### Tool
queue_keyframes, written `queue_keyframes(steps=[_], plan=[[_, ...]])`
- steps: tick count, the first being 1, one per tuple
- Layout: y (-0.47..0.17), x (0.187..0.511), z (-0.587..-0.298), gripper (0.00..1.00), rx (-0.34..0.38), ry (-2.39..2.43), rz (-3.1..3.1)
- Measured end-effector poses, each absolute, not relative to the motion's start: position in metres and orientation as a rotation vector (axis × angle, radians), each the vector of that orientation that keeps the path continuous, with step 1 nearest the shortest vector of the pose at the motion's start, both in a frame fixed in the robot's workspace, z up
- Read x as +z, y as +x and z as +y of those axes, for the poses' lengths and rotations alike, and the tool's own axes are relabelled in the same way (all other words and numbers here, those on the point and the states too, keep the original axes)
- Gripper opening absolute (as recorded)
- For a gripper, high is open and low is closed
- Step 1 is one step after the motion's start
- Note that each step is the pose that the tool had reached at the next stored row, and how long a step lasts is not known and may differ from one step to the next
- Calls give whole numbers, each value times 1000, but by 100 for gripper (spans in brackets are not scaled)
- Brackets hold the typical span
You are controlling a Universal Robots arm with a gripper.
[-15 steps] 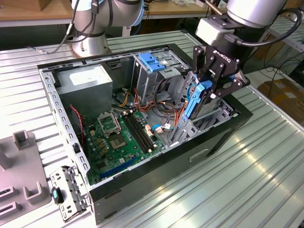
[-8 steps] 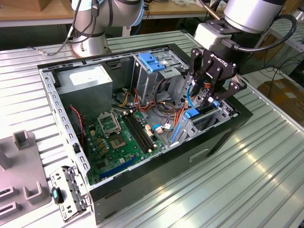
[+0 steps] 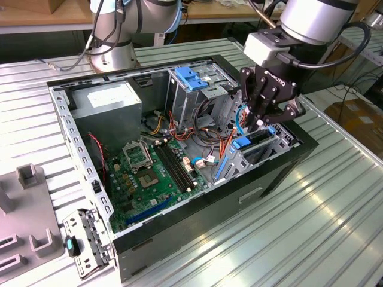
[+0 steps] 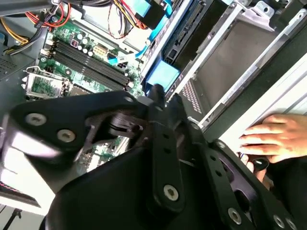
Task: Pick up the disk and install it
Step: 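Insert the disk into the insertion slot, then insert the first disk wire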
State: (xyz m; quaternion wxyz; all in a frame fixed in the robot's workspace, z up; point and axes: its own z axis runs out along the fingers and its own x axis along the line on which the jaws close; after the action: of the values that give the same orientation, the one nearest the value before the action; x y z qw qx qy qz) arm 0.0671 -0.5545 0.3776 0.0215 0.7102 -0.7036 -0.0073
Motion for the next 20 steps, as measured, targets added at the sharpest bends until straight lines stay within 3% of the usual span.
queue_keyframes(steps=[4,20], plan=[[67,374,-555,11,-7,2213,-2179],[84,363,-555,11,11,2223,-2178]])
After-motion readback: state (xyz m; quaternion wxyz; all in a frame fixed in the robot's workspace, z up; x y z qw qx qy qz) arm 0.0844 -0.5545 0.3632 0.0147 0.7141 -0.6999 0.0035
